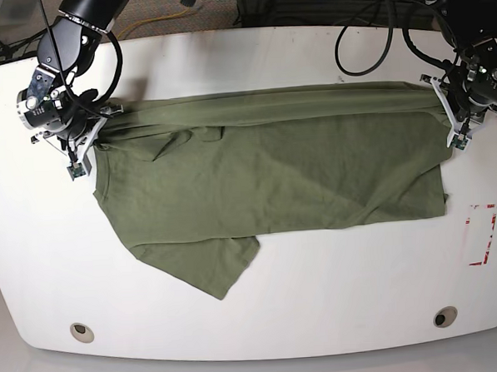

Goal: Fold the T-shirt properly
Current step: 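Lay the shirt flat with both grippers held apart, then open both grippers and release the shirt edge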

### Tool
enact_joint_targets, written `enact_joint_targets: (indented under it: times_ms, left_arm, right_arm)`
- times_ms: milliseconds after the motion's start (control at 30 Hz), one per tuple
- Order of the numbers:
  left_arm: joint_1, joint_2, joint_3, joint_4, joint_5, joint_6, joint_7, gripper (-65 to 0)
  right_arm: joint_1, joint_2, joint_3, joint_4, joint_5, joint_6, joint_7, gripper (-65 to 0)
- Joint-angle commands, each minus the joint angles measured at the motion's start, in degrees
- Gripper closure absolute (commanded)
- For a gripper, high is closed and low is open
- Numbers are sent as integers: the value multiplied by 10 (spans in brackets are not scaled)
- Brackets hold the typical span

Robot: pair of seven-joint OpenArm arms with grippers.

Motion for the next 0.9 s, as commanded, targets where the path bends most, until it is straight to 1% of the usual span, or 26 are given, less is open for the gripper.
enact_joint_targets:
  times_ms: [0,33,100,133,200,233,267,300,333,400,467,500,600,667,767,800,867]
  left_arm:
    - [-21,-22,5,-18,19,2,4,-132]
    - [-26,-29,6,-28,16,2,4,-204]
    - [-34,-29,4,-42,15,2,4,-375]
    - [-38,-29,3,-42,15,2,4,-438]
    - [-49,-28,4,-41,15,2,4,-531]
    - [-56,-28,4,-41,15,2,4,-543]
    - [-65,-28,4,-41,15,2,5,-537]
    - [-75,-28,4,-41,14,2,6,-532]
    - [-82,-28,2,-40,14,2,7,-532]
    - [-94,-28,2,-40,14,2,7,-532]
    - [-95,-29,0,-23,13,2,7,-532]
    - [-91,-29,-4,-11,6,2,7,-532]
    - [-67,-30,-22,1,-24,2,6,-532]
    - [-51,-30,-32,1,-42,2,4,-531]
    - [-36,-28,-48,1,-41,2,4,-531]
    - [-25,-28,-56,1,-41,2,3,-531]
    - [-13,-26,-61,0,-42,2,-6,-531]
  right_arm:
    - [15,11,4,-1,-13,-4,13,-11]
    - [15,11,4,-3,-14,-4,17,-51]
    - [19,11,4,-10,-14,-4,29,-174]
    - [22,11,4,-10,-14,-4,33,-228]
    - [26,11,4,-10,-14,-4,36,-352]
    - [26,11,4,-6,-14,-4,36,-411]
    - [27,11,4,-4,-14,-4,36,-453]
    - [27,11,5,6,-14,-4,36,-477]
    - [26,10,9,16,-14,-4,36,-487]
    - [25,8,32,43,-13,-4,32,-488]
    - [25,-2,53,53,-13,-4,17,-488]
    - [25,-5,67,55,-13,-4,7,-488]
    - [21,-5,104,59,15,-4,-17,-488]
    - [7,-5,135,59,54,-4,-43,-488]
    - [-15,-5,151,60,111,-4,-72,-488]
    - [-30,-5,154,61,147,-4,-75,-488]
    - [-50,-5,153,59,194,-4,-75,-488]
